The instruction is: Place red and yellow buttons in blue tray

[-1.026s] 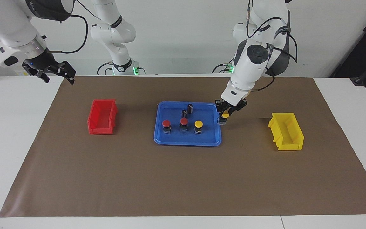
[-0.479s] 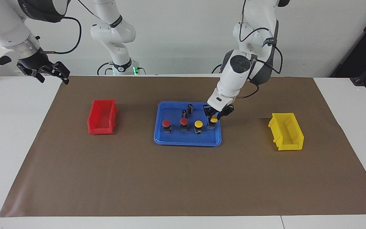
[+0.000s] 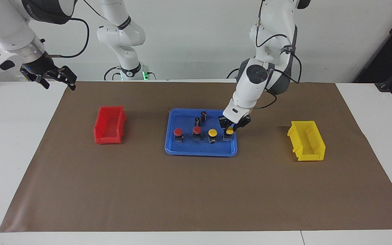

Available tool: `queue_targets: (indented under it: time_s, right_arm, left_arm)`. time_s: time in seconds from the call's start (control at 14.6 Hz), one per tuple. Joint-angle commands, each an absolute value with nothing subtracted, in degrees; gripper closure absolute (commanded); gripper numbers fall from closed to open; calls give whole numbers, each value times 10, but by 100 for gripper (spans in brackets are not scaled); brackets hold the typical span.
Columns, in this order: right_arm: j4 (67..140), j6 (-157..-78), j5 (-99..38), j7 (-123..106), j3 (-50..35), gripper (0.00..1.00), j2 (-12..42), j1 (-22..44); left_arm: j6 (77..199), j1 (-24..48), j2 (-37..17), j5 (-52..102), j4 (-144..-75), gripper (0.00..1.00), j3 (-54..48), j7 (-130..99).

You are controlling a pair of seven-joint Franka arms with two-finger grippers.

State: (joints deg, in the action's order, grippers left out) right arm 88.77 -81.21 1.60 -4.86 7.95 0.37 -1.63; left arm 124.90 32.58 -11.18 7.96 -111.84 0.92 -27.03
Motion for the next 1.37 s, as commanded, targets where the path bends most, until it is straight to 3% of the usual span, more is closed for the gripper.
queue_targets:
  time_s: [0.0, 0.07, 0.14, 0.21, 0.41, 0.75, 0.96, 1.3]
  right_arm:
    - [908, -822, 16, -55, 76, 0, -12, -18]
    - [908, -822, 17, -55, 76, 0, -12, -18]
    - [908, -821, 17, -55, 76, 0, -12, -18]
    - [908, -822, 16, -55, 76, 0, -12, -18]
    - [908, -822, 16, -55, 76, 0, -12, -18]
    - [908, -821, 16, -55, 76, 0, -12, -18]
    - [908, -822, 16, -55, 76, 0, -12, -18]
    - [908, -822, 16, -55, 76, 0, -12, -18]
  left_arm:
    - [1275, 333, -108, 88, -1141, 98, 16, -267]
    - [1271, 332, -109, 88, -1141, 92, 16, -264]
    - [1262, 332, -109, 87, -1136, 64, 16, -265]
    - [1252, 334, -109, 84, -1131, 22, 17, -270]
    - [1196, 334, -107, 78, -1098, 3, 19, -269]
    - [1070, 287, -88, 59, -1002, 0, 24, -243]
    - [1007, 220, -70, 39, -960, 0, 30, -142]
    - [942, 132, -19, 2, -952, 0, 32, -21]
